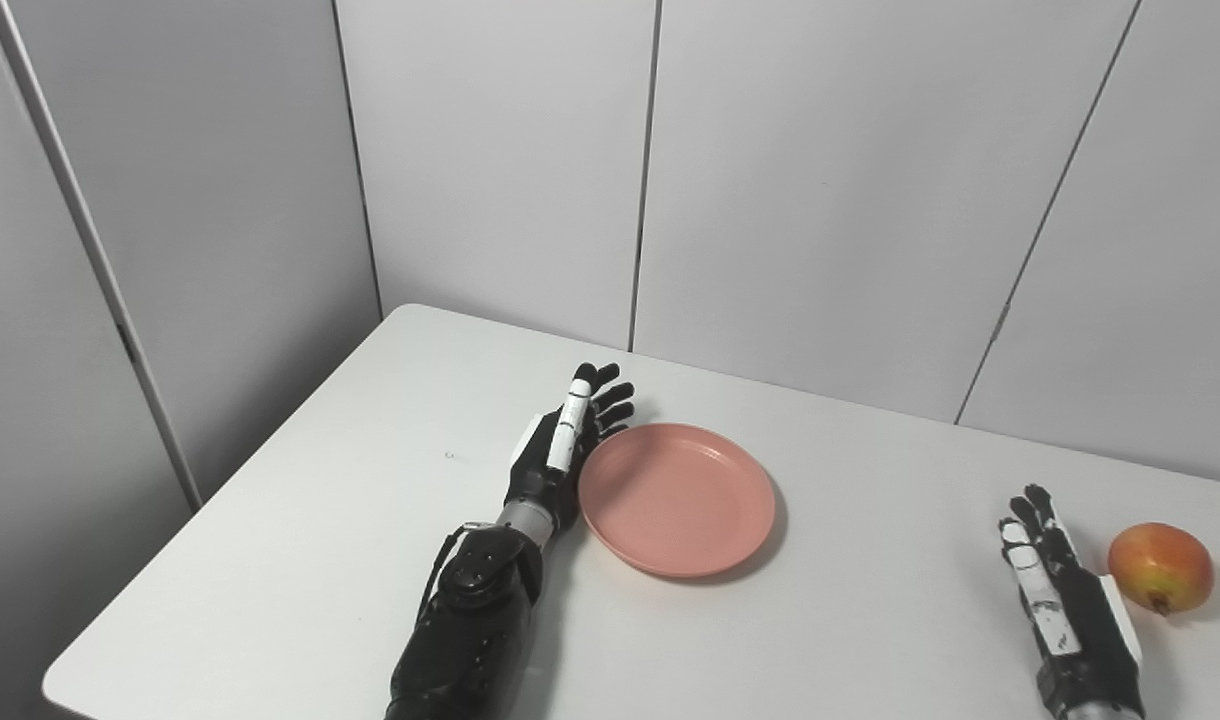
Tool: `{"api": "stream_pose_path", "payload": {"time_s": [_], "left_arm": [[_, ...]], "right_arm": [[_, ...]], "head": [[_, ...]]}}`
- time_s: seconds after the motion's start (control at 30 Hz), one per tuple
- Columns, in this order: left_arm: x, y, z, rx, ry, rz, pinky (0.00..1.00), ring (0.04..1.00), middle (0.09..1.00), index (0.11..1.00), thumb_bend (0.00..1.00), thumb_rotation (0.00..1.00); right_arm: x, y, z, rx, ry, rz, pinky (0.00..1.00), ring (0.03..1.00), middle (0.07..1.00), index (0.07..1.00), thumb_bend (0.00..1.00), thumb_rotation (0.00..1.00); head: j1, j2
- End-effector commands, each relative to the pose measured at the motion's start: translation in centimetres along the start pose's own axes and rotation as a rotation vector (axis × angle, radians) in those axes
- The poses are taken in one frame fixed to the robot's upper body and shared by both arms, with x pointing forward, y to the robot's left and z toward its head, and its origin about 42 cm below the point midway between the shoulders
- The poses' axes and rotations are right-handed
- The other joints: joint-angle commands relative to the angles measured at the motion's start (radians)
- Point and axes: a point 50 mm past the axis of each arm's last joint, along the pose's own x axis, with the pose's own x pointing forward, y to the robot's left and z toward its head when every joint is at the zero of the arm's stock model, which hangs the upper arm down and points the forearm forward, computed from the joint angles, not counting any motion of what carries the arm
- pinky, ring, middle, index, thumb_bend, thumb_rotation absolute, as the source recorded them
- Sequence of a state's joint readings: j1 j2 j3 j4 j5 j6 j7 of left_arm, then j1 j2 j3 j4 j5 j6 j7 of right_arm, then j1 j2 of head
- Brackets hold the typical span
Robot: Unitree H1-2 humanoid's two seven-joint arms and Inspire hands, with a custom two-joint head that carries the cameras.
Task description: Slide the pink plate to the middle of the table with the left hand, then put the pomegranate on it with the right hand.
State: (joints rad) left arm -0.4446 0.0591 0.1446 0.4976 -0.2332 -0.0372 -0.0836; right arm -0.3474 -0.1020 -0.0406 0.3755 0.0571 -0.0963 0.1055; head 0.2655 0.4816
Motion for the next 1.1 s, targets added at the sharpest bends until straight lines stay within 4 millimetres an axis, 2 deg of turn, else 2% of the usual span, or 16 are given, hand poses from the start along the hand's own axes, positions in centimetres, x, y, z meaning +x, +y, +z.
{"api": "stream_pose_path", "payload": {"time_s": [0.0,0.1,0.23,0.43,0.63,0.83,1.07], "left_arm": [[0.3,-0.8,0.9,0.005,-0.033,-0.014,0.89,0.898,0.892,0.890,0.61,1.00],[0.0,-1.4,0.6,0.010,-0.028,-0.022,0.92,0.914,0.907,0.904,0.59,1.00],[-0.3,-2.1,0.2,0.024,-0.018,-0.038,0.90,0.919,0.918,0.916,0.57,1.00],[-1.2,-3.3,-0.6,0.065,-0.007,-0.074,0.90,0.925,0.931,0.927,0.59,1.00],[-1.9,-3.6,-0.8,0.050,0.016,-0.097,0.93,0.932,0.935,0.928,0.60,1.00],[-2.5,-3.4,-0.9,0.053,0.029,-0.126,0.92,0.935,0.939,0.934,0.59,1.00],[-3.2,-3.6,-1.2,0.054,0.032,-0.160,0.92,0.932,0.930,0.932,0.59,1.00]], "right_arm": [[1.3,0.3,2.2,0.006,-0.081,0.001,0.98,0.952,0.965,0.974,0.55,0.78],[1.4,0.5,2.2,-0.005,-0.082,0.000,0.96,0.942,0.958,0.967,0.56,0.78],[1.3,0.6,2.3,-0.018,-0.075,-0.005,0.95,0.938,0.961,0.963,0.58,0.78],[1.1,1.1,2.2,-0.030,-0.066,0.002,0.95,0.940,0.972,0.965,0.59,0.79],[1.1,1.7,2.1,-0.057,-0.061,0.007,0.95,0.944,0.975,0.965,0.63,0.81],[1.2,2.4,2.2,-0.029,-0.062,0.014,0.96,0.949,0.973,0.976,0.63,0.79],[1.3,3.5,2.4,-0.039,-0.064,0.013,0.95,0.936,0.958,0.963,0.62,0.81]], "head": [[-0.001,0.001],[-0.026,0.008],[-0.048,0.014],[-0.089,0.025],[-0.146,0.032],[-0.204,0.038],[-0.263,0.044]]}}
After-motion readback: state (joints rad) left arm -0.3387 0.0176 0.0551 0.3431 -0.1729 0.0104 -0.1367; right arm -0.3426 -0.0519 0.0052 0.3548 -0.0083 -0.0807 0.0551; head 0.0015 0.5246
